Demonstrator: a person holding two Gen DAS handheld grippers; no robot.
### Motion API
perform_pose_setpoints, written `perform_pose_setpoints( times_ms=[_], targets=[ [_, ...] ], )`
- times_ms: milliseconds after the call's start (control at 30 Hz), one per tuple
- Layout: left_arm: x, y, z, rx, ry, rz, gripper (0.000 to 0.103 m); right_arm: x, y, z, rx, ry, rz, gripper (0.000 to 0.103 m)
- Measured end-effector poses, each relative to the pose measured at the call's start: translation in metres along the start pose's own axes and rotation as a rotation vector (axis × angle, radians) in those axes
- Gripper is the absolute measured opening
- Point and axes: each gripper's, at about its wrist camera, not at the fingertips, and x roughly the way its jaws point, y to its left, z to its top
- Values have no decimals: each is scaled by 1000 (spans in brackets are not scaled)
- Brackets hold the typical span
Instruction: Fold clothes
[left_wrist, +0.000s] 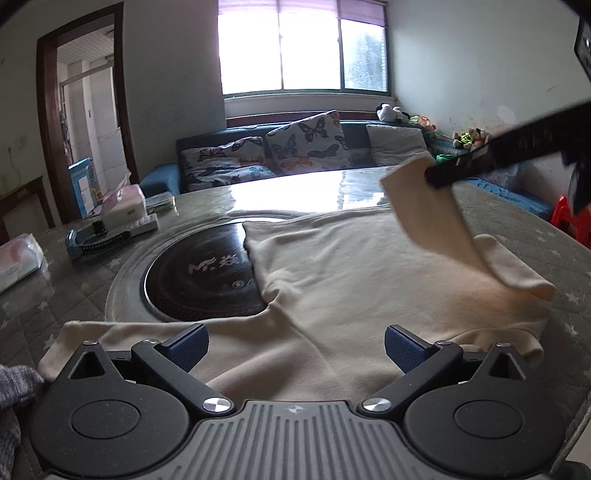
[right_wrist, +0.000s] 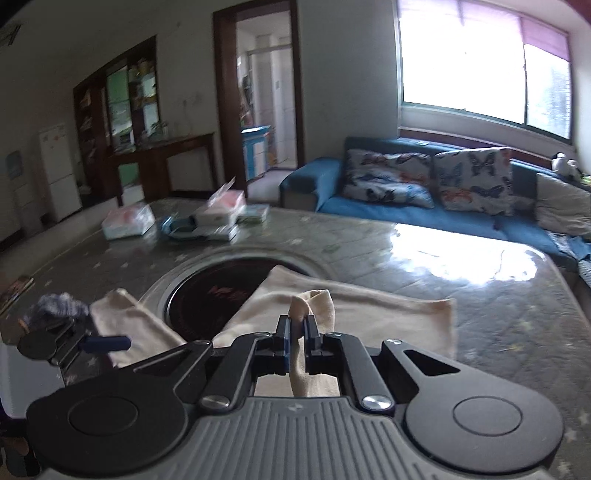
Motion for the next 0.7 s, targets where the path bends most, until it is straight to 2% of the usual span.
perform_pose_setpoints(
  times_ms=[100, 233, 333, 467, 500, 700],
  targets=[
    [-1, 5, -2, -14, 3, 7, 103, 15, 12, -11, -10, 69, 65, 8],
    [-3, 10, -1, -27, 1, 18, 103, 16, 17, -19, -22, 91, 103, 10],
    [-5, 9, 3, -33, -14, 9, 103, 3, 3, -22, -38, 81, 55, 10],
    [-7, 0, 10, -34, -43, -36, 100, -5, -26, -39, -49, 142, -42, 10],
    [-5, -4, 12, -27, -51, -55, 95, -7, -33, -44, -49, 161, -62, 10],
    [16, -30, 18, 32, -33, -125, 77, -11, -61, -80, -25, 251, -113, 10]
  ],
)
